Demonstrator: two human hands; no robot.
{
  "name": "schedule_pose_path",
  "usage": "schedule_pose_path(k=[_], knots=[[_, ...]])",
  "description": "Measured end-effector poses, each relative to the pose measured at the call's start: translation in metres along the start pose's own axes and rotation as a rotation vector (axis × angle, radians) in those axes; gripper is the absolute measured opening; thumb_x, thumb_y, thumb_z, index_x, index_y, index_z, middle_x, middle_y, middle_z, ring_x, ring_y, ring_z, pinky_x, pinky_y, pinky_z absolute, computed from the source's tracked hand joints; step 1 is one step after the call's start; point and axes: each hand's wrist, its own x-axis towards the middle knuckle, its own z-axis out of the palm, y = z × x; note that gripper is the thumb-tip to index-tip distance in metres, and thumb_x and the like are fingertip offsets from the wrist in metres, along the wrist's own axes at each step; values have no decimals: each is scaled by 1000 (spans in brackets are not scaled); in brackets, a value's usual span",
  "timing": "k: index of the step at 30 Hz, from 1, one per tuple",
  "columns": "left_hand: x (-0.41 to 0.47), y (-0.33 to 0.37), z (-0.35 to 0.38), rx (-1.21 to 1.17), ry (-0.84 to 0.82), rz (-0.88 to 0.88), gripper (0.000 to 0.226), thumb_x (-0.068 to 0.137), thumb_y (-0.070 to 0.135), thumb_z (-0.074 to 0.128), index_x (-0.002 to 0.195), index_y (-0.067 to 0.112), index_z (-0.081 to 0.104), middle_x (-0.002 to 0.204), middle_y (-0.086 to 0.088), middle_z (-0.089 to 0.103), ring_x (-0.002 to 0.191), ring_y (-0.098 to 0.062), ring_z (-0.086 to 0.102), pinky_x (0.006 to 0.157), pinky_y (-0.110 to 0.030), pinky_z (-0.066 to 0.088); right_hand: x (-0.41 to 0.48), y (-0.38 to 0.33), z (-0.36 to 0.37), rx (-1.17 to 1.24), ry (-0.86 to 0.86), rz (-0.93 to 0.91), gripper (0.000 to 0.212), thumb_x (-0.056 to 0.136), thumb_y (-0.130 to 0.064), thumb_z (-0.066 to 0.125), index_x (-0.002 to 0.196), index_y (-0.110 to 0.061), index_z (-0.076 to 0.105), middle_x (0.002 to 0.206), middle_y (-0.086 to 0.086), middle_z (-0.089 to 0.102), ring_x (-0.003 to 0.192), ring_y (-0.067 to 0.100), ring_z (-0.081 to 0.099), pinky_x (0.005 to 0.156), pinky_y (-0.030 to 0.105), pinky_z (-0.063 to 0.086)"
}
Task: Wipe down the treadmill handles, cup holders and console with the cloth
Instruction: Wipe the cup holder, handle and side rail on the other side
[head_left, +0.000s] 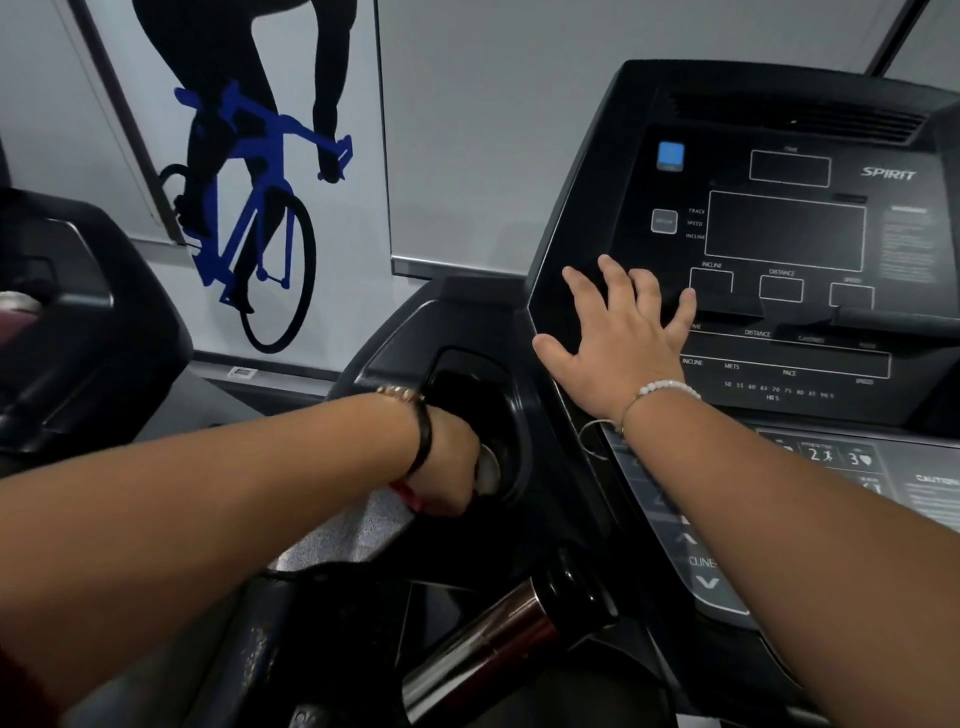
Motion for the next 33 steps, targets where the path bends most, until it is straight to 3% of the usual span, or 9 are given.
schedule_pose_path(k=[3, 6, 9, 11, 15, 19, 23, 28, 33], knots=[[-11, -19, 37, 107, 256, 59, 42, 81, 46, 44, 112, 20, 59, 117, -2, 51, 106, -23, 50, 83, -32, 48, 0, 0, 0, 0, 3, -3, 71, 83, -64, 36, 146, -35, 20, 156, 0, 14, 143, 27, 7, 110, 62, -4], [-27, -35, 80, 31, 591, 147, 59, 81, 63, 32, 130, 34, 47, 136, 6, 42, 118, -18, 45, 94, -39, 44, 0, 0, 0, -4, -2, -1, 71, 83, -64, 36, 146, -35, 20, 156, 0, 13, 142, 27, 7, 110, 62, -4], [-23, -53, 100, -88, 607, 71, 58, 91, 62, 15, 135, 38, 45, 142, 3, 45, 121, -20, 51, 93, -45, 48, 0, 0, 1, -4, 3, 7, 71, 83, -64, 36, 146, -35, 20, 156, 0, 13, 142, 27, 7, 110, 62, -4], [-5, -69, 99, -185, 597, -71, 67, 87, 66, 3, 144, 39, 28, 155, 0, 22, 136, -24, 32, 105, -55, 36, 0, -1, 1, -7, 3, 2, 71, 83, -64, 36, 146, -35, 20, 156, 0, 14, 142, 27, 7, 110, 62, -4], [27, -78, 79, -358, 628, -361, 58, 96, 45, 20, 150, 25, 13, 159, -7, 2, 145, -29, 5, 116, -50, 17, 0, -1, 0, -9, 4, 3, 70, 83, -63, 36, 146, -35, 21, 156, 1, 14, 142, 27, 8, 110, 63, -3], [14, -56, 89, -275, 663, -197, 64, 89, 44, 14, 150, 24, 19, 158, -4, 10, 145, -23, 10, 118, -38, 12, 0, 0, 0, -6, 0, -4, 70, 83, -63, 37, 146, -35, 21, 156, 1, 14, 142, 27, 8, 110, 63, -3], [-14, -67, 121, -169, 762, 58, 59, 83, 41, 31, 135, 21, 50, 143, -5, 46, 132, -26, 43, 104, -49, 39, 0, 0, 0, -8, 1, -10, 71, 84, -63, 37, 146, -34, 21, 156, 1, 15, 142, 27, 8, 110, 63, -3], [21, -98, 106, -380, 737, -186, 72, 82, 52, 13, 147, 23, 28, 156, -5, 20, 145, -24, 14, 115, -46, 23, 0, -1, 0, -11, -1, -7, 71, 83, -63, 37, 146, -34, 21, 156, 2, 15, 142, 28, 8, 109, 63, -3], [31, -54, 81, -286, 776, -292, 57, 90, 36, 32, 146, 25, 31, 156, -3, 20, 144, -26, 16, 117, -43, 16, 0, -1, 0, -7, -2, -4, 71, 83, -63, 38, 146, -34, 22, 156, 2, 15, 142, 27, 7, 110, 63, -4]])
